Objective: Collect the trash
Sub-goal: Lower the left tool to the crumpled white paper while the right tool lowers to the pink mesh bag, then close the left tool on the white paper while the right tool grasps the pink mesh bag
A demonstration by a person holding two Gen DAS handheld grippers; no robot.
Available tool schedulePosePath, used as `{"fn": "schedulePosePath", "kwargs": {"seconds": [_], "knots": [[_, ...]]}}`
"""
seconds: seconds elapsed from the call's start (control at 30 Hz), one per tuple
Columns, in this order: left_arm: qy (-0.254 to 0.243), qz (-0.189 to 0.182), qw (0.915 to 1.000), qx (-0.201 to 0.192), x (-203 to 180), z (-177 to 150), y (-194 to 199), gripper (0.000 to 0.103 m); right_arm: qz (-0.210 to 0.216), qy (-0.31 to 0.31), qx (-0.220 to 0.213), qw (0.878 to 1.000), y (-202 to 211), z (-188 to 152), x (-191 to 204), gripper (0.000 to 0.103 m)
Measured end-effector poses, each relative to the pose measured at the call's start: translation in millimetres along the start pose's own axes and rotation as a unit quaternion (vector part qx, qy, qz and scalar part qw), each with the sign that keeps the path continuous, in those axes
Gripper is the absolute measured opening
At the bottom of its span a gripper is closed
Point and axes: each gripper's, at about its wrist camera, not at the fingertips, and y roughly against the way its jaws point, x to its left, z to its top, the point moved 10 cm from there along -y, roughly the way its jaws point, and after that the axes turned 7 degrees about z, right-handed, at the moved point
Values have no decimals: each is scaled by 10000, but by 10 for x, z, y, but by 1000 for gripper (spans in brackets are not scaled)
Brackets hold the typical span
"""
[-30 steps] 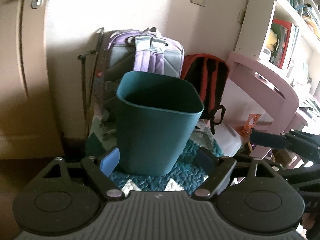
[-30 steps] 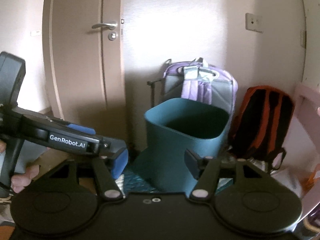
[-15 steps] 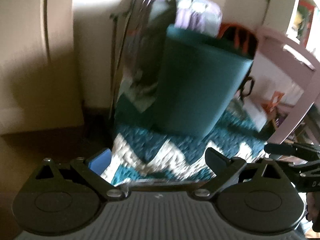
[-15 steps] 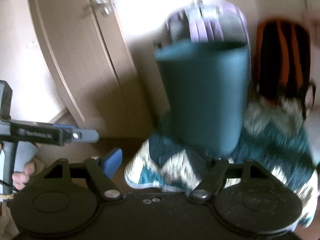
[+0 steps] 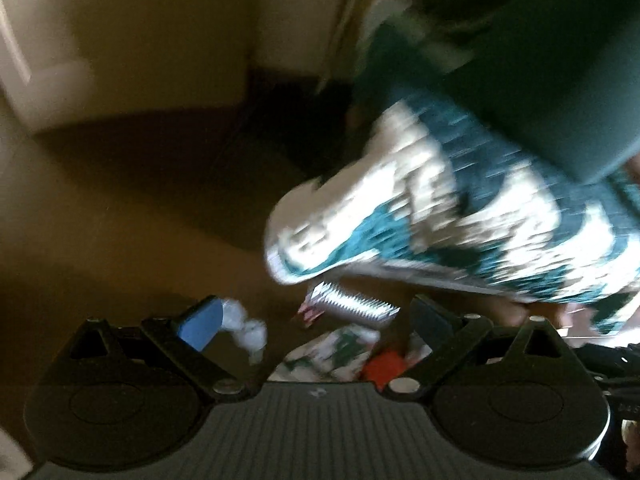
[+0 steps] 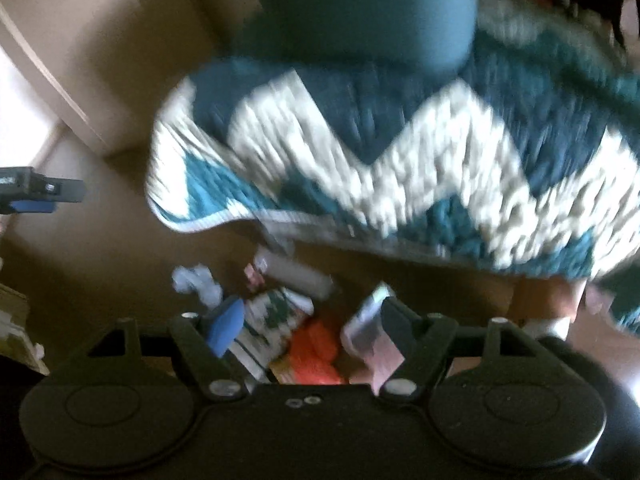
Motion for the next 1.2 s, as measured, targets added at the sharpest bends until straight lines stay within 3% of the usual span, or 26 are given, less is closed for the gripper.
{"fn": "schedulePosePath", "kwargs": {"seconds": [0.2,0.4,0.5,0.8,1.0,1.2], "knots": [[38,317,9963,794,305,-157,-910,101,-430,-711,790,9934,-752,-329,-468,76],[245,479,9807,1878,495,-500,-1810,101,-1078,-742,1486,9802,-1335,-681,-880,75],[341,499,9736,2199,496,-619,-2183,101,-1255,-975,1865,9695,-1562,-881,-1110,75],[585,627,9580,2736,551,-913,-3089,100,-1175,-1633,2233,9538,-2008,-1132,-1388,75],[741,683,9547,2800,563,-1065,-3485,100,-1100,-1673,2572,9454,-2285,-1287,-1400,75],[747,769,9553,2755,564,-1138,-3646,96,-1137,-1651,2641,9434,-2448,-1348,-1456,73]]}}
